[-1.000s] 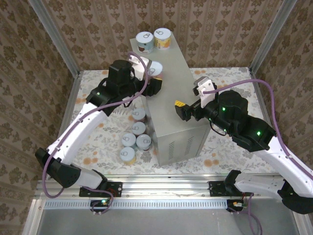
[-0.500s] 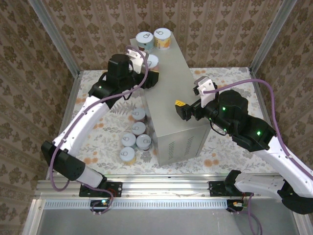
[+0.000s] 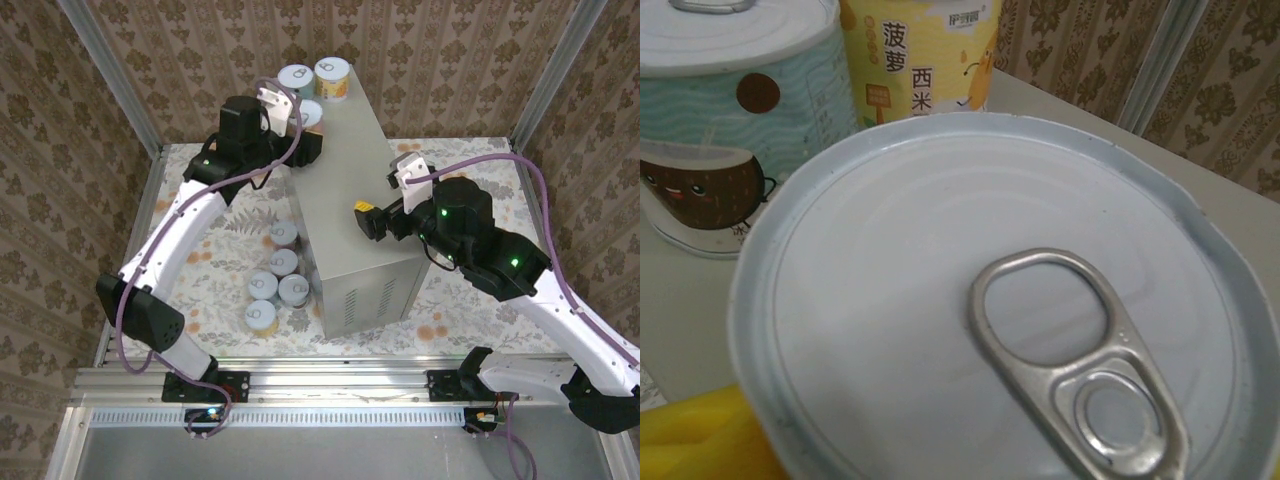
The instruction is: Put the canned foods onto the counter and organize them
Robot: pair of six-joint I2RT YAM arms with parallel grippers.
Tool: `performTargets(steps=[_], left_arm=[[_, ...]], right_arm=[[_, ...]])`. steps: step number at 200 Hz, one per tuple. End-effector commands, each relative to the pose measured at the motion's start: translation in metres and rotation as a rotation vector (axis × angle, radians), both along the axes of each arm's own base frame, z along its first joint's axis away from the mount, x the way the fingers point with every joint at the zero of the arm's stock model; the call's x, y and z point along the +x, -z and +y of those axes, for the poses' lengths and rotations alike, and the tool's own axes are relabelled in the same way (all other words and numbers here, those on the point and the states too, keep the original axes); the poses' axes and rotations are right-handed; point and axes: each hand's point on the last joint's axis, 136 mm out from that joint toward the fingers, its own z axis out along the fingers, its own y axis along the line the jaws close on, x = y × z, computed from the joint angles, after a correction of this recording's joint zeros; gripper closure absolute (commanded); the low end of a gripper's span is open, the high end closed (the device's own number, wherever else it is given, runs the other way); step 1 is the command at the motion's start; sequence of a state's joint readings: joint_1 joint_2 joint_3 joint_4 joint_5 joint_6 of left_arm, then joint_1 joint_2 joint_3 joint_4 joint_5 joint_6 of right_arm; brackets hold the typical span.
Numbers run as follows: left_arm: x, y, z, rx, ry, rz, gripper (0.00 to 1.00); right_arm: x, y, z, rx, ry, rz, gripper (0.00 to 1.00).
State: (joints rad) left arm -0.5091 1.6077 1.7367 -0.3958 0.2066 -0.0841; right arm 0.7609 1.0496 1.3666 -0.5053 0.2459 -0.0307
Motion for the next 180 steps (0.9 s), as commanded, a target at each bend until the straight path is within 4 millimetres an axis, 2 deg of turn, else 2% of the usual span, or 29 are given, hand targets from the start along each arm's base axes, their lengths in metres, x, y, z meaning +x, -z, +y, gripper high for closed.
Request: performTargets(steps=[1, 136, 180], left_arm=[[0.008, 0.002, 0.000, 0.001, 0.007, 0.006, 0.20], [0.023, 0.011, -0.008, 0.008, 0.006, 0.029, 0.20], [0.019, 0.004, -0.006, -0.002, 0.010, 0.018, 0.13]], right_arm=[[-0.001, -0.012, -0.002, 0.030, -0.004, -0.021, 0.00], [-0.003, -0.008, -0.011, 0.042, 0.009, -0.012, 0.00], [-0.002, -0.007, -0.011, 0.043, 0.009, -0.009, 0.00]])
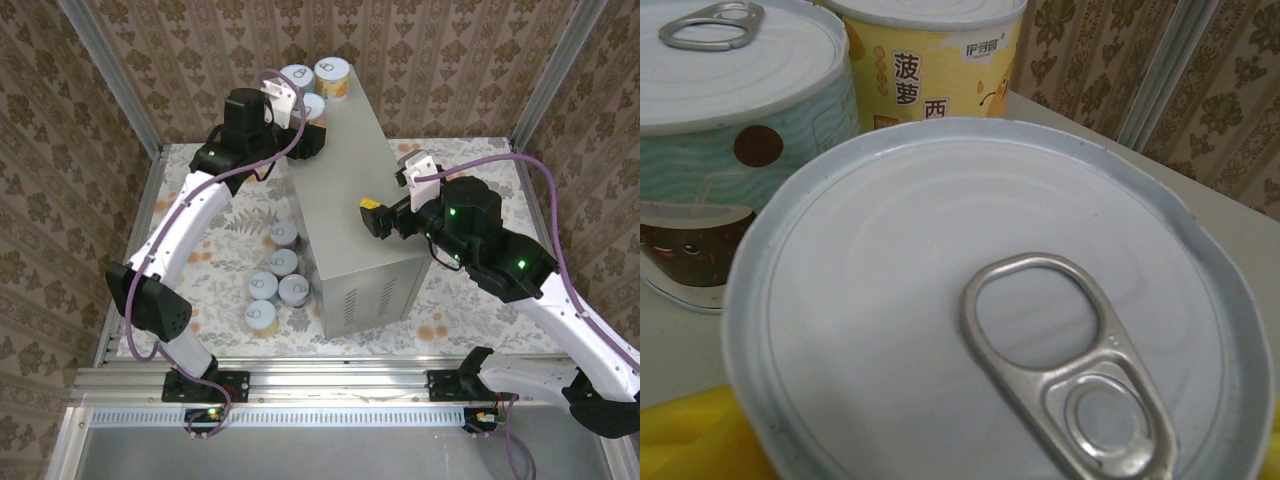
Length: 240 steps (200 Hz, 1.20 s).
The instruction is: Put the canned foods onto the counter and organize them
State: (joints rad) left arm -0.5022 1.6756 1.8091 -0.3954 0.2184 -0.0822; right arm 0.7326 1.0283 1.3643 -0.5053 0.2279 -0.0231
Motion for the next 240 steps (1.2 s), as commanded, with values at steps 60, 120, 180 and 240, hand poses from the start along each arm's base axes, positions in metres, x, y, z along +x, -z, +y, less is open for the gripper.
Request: performTargets(steps=[60, 120, 180, 240], left_arm=[[-0.046, -0.019, 0.027, -0.029, 0.000, -0.002, 0.00], [-0.114, -0.002, 0.088, 0.063, -0.100, 0.056, 0.00], [-0.159, 0.074, 0.140, 0.118, -0.256, 0.279, 0.00], [-0.184, 0.114, 0.150, 0.095, -0.273, 0.364, 0.00]], right_arm=[[0.001, -0.003, 0.000, 0.020, -0.002, 0.000, 0.00], [0.000, -0.011, 0.009, 0.011, -0.047, 0.006, 0.00], [-0.008, -0.013, 0.033, -0.071, -0.158, 0.043, 0.00], [-0.012, -0.009, 0.061, -0.110, -0.222, 0.062, 0.00]])
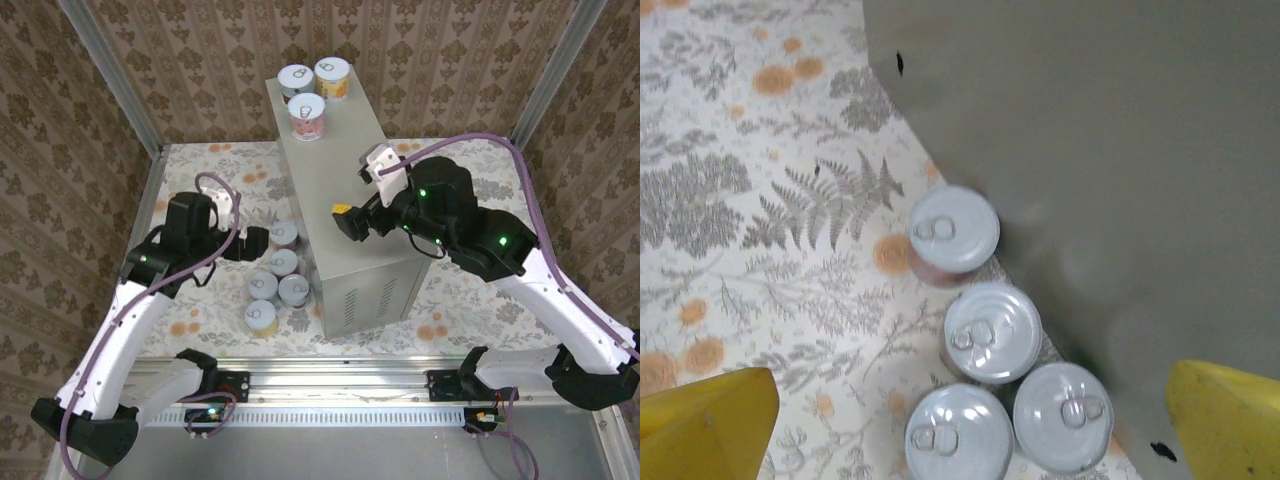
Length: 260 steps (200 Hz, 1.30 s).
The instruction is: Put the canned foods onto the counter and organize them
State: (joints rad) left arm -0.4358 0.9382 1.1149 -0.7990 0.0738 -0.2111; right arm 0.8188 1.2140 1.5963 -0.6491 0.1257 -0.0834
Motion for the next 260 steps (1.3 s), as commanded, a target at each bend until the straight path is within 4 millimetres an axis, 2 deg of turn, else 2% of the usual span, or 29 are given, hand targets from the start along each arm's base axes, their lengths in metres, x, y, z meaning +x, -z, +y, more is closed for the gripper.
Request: performTargets(steps=[1, 20, 39, 61, 67, 71, 95, 135, 162, 200, 260], left_arm=[[-0.004, -0.004, 0.002, -0.039, -0.025, 0.001, 0.00], [0.002, -0.016, 0.000, -0.052, -0.027, -0.039, 0.00], [0.013, -0.031, -0.004, -0.061, -0.023, -0.082, 0.00], [0.031, -0.048, -0.009, -0.066, -0.022, -0.126, 0.00], [0.035, -0.053, -0.012, -0.069, -0.017, -0.141, 0.00], [0.038, -0.056, -0.012, -0.070, -0.016, -0.150, 0.00], [0.059, -0.075, -0.016, -0.076, -0.021, -0.209, 0.00], [0.092, -0.096, -0.020, -0.055, -0.027, -0.252, 0.00], [0.110, -0.107, -0.022, -0.059, -0.027, -0.275, 0.00], [0.130, -0.116, -0.031, -0.083, -0.005, -0.284, 0.00], [0.151, -0.122, -0.044, -0.114, 0.022, -0.287, 0.00]], right_arm=[[-0.004, -0.002, 0.002, -0.015, -0.019, 0.003, 0.00], [0.003, -0.002, 0.003, -0.011, 0.012, 0.009, 0.00], [0.019, 0.001, 0.002, -0.035, 0.070, 0.033, 0.00], [0.046, 0.008, 0.000, -0.018, 0.137, 0.088, 0.00], [0.050, 0.003, -0.003, 0.006, 0.145, 0.087, 0.00], [0.061, 0.012, 0.002, -0.004, 0.152, 0.108, 0.00], [0.087, 0.007, 0.002, 0.020, 0.177, 0.096, 0.00], [0.136, 0.011, 0.001, 0.014, 0.240, 0.104, 0.00], [0.162, 0.016, -0.004, 0.004, 0.299, 0.106, 0.00], [0.179, 0.025, -0.004, -0.005, 0.324, 0.123, 0.00], [0.187, 0.039, -0.001, -0.016, 0.333, 0.154, 0.00]])
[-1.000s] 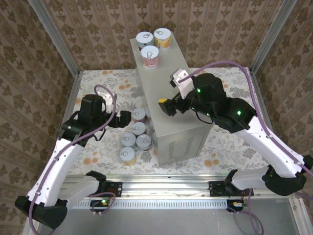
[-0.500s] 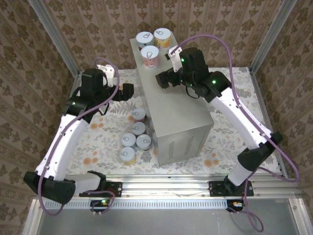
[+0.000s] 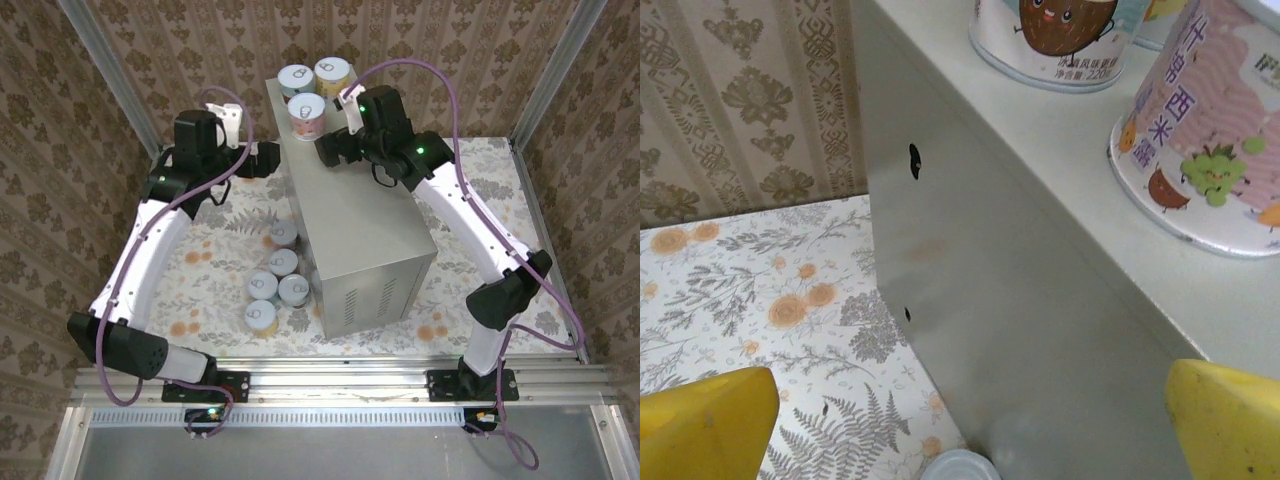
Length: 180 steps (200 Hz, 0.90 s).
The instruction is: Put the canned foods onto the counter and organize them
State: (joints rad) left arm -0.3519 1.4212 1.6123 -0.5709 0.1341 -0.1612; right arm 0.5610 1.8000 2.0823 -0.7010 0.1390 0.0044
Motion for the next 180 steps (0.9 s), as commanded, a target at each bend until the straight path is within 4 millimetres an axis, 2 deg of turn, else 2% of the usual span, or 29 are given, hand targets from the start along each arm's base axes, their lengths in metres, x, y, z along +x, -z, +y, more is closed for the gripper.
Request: performTargets(steps=[1, 99, 180], left_arm=[[0.007, -0.020, -0.006, -0.024, 0.028, -0.056, 0.00], [0.037, -0.010, -0.022, -0.036, 0.051, -0.028, 0.00], [0.050, -0.003, -0.027, -0.033, 0.058, -0.010, 0.00]], right_arm=[[0.003, -0.006, -0.004, 0.013, 0.029, -0.004, 0.00], [0.015, 0.011, -0.003, 0.024, 0.051, 0.026, 0.00], [0.026, 0.023, -0.005, 0.025, 0.067, 0.046, 0.00]])
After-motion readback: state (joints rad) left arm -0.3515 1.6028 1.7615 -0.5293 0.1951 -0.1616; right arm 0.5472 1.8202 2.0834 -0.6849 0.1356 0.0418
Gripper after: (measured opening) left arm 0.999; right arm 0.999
